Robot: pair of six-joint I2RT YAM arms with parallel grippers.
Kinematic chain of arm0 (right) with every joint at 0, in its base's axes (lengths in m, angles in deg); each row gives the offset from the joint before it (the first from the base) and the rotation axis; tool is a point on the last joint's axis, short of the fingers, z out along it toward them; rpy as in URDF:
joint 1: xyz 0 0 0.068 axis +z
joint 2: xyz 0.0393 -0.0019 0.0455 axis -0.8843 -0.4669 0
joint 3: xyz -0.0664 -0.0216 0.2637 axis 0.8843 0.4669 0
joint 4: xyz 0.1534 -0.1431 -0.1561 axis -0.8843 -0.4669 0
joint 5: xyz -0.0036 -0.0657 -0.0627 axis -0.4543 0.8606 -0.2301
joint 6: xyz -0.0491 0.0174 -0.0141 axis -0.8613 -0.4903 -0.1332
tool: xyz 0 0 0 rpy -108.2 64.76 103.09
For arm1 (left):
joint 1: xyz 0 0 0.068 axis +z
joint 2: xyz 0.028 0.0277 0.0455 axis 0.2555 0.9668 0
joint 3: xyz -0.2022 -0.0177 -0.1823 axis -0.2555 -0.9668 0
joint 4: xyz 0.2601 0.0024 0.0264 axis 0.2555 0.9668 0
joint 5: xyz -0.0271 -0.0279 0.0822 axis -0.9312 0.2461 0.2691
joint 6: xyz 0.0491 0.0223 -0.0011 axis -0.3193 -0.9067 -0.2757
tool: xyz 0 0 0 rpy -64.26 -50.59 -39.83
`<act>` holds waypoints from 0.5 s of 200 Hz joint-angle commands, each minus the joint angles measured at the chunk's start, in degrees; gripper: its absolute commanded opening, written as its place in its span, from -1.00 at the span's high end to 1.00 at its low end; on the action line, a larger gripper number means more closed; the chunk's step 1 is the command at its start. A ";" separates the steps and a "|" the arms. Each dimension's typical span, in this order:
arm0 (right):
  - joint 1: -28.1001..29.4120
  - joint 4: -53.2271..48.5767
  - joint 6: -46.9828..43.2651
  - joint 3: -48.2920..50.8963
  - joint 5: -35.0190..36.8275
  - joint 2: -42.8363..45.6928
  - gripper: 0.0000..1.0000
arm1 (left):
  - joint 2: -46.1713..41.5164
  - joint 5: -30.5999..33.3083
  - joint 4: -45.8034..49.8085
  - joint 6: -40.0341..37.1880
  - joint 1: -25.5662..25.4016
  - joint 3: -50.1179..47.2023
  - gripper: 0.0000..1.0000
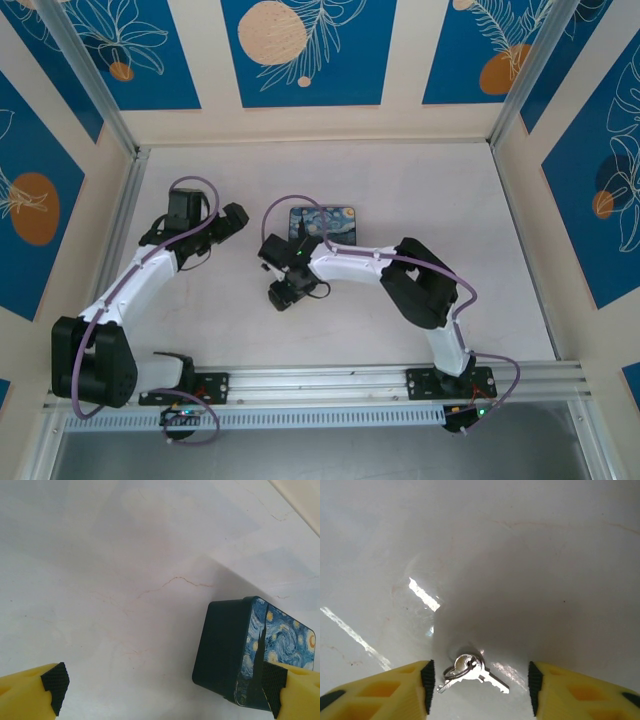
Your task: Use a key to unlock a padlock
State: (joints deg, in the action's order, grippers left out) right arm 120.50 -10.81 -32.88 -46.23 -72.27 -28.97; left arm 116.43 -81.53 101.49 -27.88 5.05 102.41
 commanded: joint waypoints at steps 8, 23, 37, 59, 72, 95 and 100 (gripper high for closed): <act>0.12 -0.53 -0.14 -1.59 -2.06 -1.61 0.09 | -0.09 -1.93 -0.19 -0.74 0.90 -0.87 -1.00; 0.11 -0.35 -0.15 -1.55 -2.22 -1.73 0.21 | -0.07 -2.41 -0.84 -0.44 1.04 -1.23 -1.00; 0.12 -0.24 -0.24 -1.29 -2.11 -1.77 0.35 | -0.12 -2.64 -1.23 -0.12 0.99 -1.50 -1.00; 0.10 -0.07 -0.12 -0.59 -1.98 -1.43 0.53 | -0.04 -2.65 -1.19 -0.14 1.06 -1.52 -1.00; 0.06 0.24 0.06 0.00 -1.96 -0.88 0.67 | 0.11 -2.65 -1.19 -0.15 1.07 -1.43 -1.00; -0.29 0.94 0.79 1.50 -2.21 1.03 0.89 | 0.16 -3.06 -1.21 -0.29 1.09 -1.32 -1.00; -0.47 1.05 1.11 1.86 -2.35 1.48 0.95 | 0.20 -3.28 -1.34 -0.38 1.13 -1.36 -1.00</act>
State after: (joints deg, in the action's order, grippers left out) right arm 120.30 -9.66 -32.33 -46.49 -72.75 -29.30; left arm 116.50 -83.17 101.06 -27.85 5.33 101.47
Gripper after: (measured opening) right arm 0.117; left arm 0.999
